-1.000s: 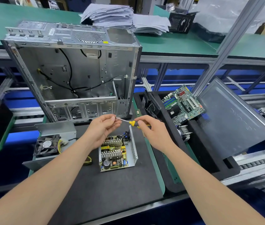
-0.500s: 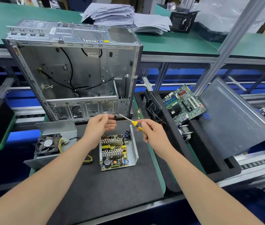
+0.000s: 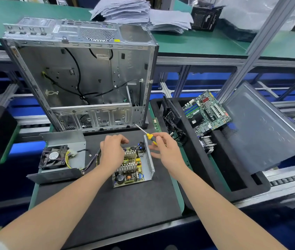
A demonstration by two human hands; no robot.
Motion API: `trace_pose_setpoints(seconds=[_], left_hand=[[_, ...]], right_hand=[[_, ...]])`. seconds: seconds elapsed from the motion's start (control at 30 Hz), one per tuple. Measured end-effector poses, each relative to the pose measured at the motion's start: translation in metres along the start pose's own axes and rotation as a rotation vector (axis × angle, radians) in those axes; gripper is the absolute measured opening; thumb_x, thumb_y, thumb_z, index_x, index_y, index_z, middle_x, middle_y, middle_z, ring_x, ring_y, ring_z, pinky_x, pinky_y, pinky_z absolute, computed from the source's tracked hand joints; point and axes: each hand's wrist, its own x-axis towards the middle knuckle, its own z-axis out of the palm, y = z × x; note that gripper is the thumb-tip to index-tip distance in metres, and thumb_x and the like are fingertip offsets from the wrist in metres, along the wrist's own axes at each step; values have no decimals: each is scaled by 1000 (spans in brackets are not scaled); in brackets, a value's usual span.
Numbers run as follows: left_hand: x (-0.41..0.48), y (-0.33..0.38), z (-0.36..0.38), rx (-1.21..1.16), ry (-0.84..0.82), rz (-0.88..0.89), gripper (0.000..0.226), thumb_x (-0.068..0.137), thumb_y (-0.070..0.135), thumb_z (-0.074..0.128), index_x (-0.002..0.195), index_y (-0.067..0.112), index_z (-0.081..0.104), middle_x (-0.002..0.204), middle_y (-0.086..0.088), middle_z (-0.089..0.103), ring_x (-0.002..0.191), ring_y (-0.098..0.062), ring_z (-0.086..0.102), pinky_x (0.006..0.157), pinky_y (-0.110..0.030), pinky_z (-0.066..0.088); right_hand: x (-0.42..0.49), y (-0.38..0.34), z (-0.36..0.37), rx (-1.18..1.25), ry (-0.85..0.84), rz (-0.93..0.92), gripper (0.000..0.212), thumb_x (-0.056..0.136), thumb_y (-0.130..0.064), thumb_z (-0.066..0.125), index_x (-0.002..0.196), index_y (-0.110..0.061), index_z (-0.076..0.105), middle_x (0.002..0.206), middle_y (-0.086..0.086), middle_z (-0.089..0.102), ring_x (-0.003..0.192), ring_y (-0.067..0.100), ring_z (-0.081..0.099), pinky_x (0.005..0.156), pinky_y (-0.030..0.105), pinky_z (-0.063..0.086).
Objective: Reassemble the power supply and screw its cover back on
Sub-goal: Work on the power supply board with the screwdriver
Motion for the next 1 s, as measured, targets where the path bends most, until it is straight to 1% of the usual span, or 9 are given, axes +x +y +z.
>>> trace_pose_setpoints(seconds=[0.1, 0.2, 0.37, 0.47, 0.57, 0.67, 0.73, 0.83, 1.0], left_hand=[[-14, 6, 5, 93, 26, -37, 54, 83, -13, 49, 109, 29, 71, 114, 4, 68, 119, -25, 48, 96, -42, 31], [-31, 11, 12, 230, 37, -49, 42, 87, 2, 55, 117, 31, 65, 119, 5, 61, 126, -22, 44, 108, -41, 21], [-42, 23, 13, 130, -37, -221, 32, 100, 21, 45, 130, 26, 54, 132, 0, 53, 132, -23, 37, 107, -40, 19], [-41, 25, 4, 184, -177, -247, 33, 98, 33, 44, 129, 27, 52, 130, -1, 51, 128, -26, 37, 98, -44, 25], [-19, 21, -9, 301, -147, -102, 32, 95, 41, 46, 119, 27, 61, 116, 2, 61, 115, -24, 52, 91, -43, 27], [12, 28, -12, 127, -241, -81, 34, 91, 40, 59, 118, 21, 66, 117, 2, 66, 111, -23, 62, 96, -40, 46], [27, 34, -5, 62, -359, -119, 34, 87, 41, 68, 109, 15, 70, 107, -1, 70, 100, -23, 66, 86, -38, 56], [37, 37, 10, 45, -461, -146, 38, 78, 46, 78, 77, 9, 68, 72, -4, 65, 68, -20, 62, 58, -31, 48], [42, 28, 22, -7, -363, -137, 25, 73, 30, 90, 70, 12, 74, 73, -6, 74, 61, -12, 59, 40, -15, 36]], right_hand=[[5, -1, 2, -30, -3, -16, 24, 111, -25, 44, 111, -29, 68, 112, -3, 72, 101, 10, 74, 86, 35, 64], [12, -3, 4, -67, -8, -31, 24, 111, -26, 44, 112, -31, 68, 112, -7, 73, 100, 9, 75, 90, 39, 63], [21, -4, 1, -85, -17, -41, 24, 109, -25, 46, 110, -32, 70, 110, -7, 74, 98, 15, 75, 92, 43, 62], [23, -3, -3, -96, -33, -40, 24, 110, -24, 47, 110, -32, 70, 111, -6, 74, 99, 16, 76, 94, 44, 62], [22, -2, -6, -94, -38, -28, 24, 110, -23, 47, 110, -32, 69, 111, -6, 74, 100, 18, 75, 95, 45, 61], [21, -3, -7, -107, -30, -40, 25, 110, -22, 46, 110, -31, 69, 107, -6, 73, 98, 20, 75, 92, 43, 62], [19, -5, -9, -103, -27, -43, 25, 111, -21, 45, 111, -29, 69, 106, -5, 71, 97, 21, 75, 89, 40, 63], [16, -9, -14, -92, -23, -37, 24, 111, -20, 45, 116, -23, 68, 106, -3, 69, 96, 22, 76, 86, 38, 64], [10, -16, -24, -134, -15, -24, 24, 111, -21, 45, 121, -17, 67, 112, 4, 70, 93, 24, 75, 84, 45, 64]])
